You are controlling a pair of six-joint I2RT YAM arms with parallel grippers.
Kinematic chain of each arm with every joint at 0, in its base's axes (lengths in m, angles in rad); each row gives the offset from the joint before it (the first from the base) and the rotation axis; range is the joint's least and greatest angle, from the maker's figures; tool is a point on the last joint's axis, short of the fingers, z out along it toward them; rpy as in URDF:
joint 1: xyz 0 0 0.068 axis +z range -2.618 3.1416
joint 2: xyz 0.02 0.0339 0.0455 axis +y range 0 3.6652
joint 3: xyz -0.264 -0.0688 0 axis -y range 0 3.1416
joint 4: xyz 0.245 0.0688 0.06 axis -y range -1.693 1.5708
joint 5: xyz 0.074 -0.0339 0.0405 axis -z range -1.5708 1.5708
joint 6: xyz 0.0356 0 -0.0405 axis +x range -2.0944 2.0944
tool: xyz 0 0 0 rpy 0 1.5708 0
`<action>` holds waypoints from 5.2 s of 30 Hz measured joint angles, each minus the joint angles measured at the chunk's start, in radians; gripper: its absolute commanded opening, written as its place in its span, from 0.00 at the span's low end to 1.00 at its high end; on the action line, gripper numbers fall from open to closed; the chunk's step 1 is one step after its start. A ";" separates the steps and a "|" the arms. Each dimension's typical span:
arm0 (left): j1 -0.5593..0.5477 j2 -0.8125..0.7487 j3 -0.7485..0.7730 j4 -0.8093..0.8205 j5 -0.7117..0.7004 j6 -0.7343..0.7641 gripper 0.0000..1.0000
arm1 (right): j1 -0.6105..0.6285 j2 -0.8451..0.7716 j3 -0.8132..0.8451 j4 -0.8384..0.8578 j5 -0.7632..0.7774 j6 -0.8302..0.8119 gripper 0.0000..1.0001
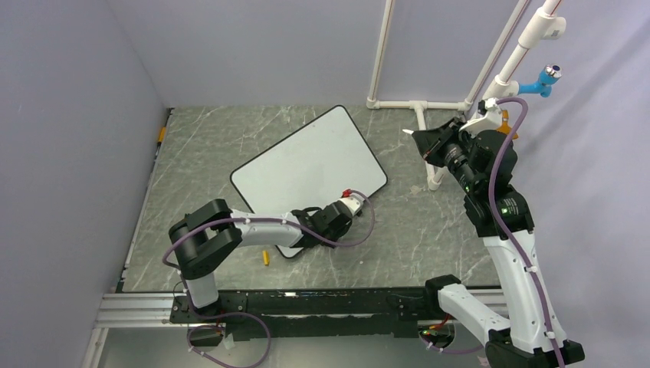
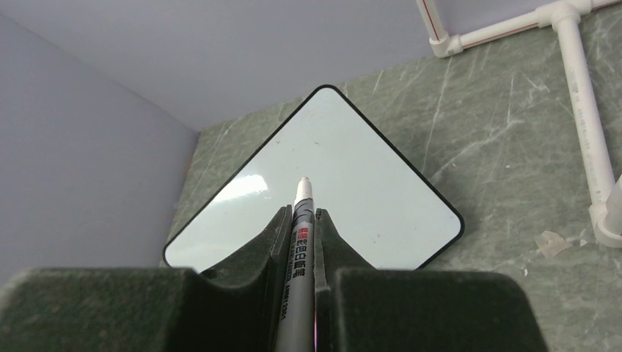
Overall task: Write a sentence on the whiteboard
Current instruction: Adjust the whiteboard stand at the center of the board, then hold the whiteboard marker at the Whiteboard stand.
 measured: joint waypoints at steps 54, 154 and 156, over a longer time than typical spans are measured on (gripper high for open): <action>1.097 -0.280 0.431 -0.520 0.866 0.295 0.88 | 0.000 -0.014 -0.251 0.097 -0.281 -0.092 0.00; 0.890 -0.125 0.559 -0.649 1.166 0.406 0.00 | 0.796 0.349 -0.344 0.584 0.055 -0.517 0.00; 0.890 -0.125 0.558 -0.646 1.166 0.406 0.00 | 0.818 0.377 -0.343 0.624 0.091 -0.544 0.00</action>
